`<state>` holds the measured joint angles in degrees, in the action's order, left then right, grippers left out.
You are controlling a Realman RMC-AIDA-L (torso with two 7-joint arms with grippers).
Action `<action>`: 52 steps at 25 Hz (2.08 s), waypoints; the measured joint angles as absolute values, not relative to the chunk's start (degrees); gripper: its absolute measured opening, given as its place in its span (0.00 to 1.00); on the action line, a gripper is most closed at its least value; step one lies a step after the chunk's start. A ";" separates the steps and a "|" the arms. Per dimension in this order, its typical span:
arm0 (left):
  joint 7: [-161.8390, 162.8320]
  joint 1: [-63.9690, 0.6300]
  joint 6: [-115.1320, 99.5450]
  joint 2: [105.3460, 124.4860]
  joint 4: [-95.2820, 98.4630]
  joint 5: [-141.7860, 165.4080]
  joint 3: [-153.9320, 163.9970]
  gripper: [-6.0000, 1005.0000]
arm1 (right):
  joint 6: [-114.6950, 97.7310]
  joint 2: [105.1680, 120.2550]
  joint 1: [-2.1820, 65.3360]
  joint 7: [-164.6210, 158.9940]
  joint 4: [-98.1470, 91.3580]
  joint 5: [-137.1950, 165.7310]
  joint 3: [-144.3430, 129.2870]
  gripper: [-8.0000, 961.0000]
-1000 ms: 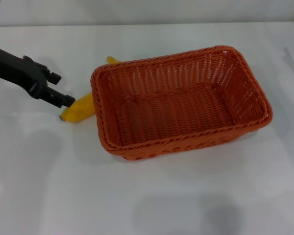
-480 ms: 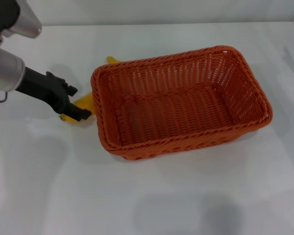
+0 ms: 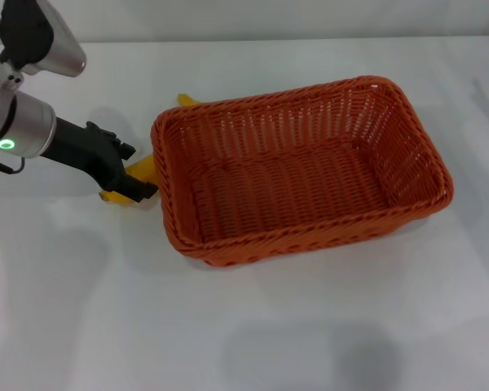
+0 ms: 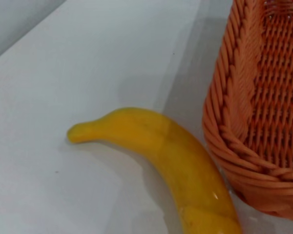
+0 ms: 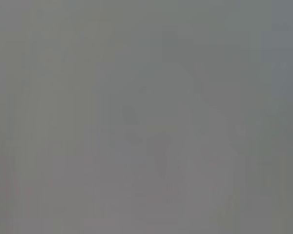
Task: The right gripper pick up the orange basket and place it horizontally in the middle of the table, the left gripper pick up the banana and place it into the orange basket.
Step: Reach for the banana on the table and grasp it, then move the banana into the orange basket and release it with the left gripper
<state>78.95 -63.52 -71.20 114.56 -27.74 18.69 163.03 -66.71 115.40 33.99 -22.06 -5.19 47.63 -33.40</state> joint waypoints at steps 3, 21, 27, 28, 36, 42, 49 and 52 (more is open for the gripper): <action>78.26 -63.34 -71.01 114.77 -27.28 18.54 163.03 0.85 | -66.71 115.40 33.87 -22.06 -5.19 47.44 -33.39 0.91; 77.31 -63.33 -69.03 115.31 -27.23 18.44 163.04 0.48 | -66.61 115.32 33.70 -21.97 -5.24 47.31 -32.84 0.91; 77.99 -64.22 -72.36 115.95 -32.78 18.31 163.04 0.48 | -66.39 115.31 33.66 -21.83 -5.35 47.28 -32.85 0.91; 77.97 -64.35 -73.56 116.19 -34.69 17.81 163.04 0.48 | -66.38 115.31 33.66 -21.83 -5.38 47.28 -32.86 0.91; 74.93 -63.97 -84.41 117.96 -52.24 8.43 163.07 0.48 | -65.92 115.31 33.66 -21.92 -6.11 47.28 -32.87 0.91; 71.56 -63.97 -93.30 118.33 -64.82 -2.85 163.11 0.48 | -65.86 115.31 33.66 -21.95 -6.47 47.28 -32.84 0.91; 67.49 -66.70 -100.67 116.41 -65.12 -9.94 163.20 0.47 | -65.72 115.31 33.67 -21.97 -6.68 47.29 -32.78 0.91; 64.86 -69.33 -101.16 117.05 -63.81 -8.41 163.21 0.47 | -65.43 115.31 33.66 -21.97 -6.69 47.29 -32.78 0.91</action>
<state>64.86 -69.33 -101.16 117.05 -63.81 -8.41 163.21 -65.43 115.31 33.66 -21.97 -6.69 47.29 -32.78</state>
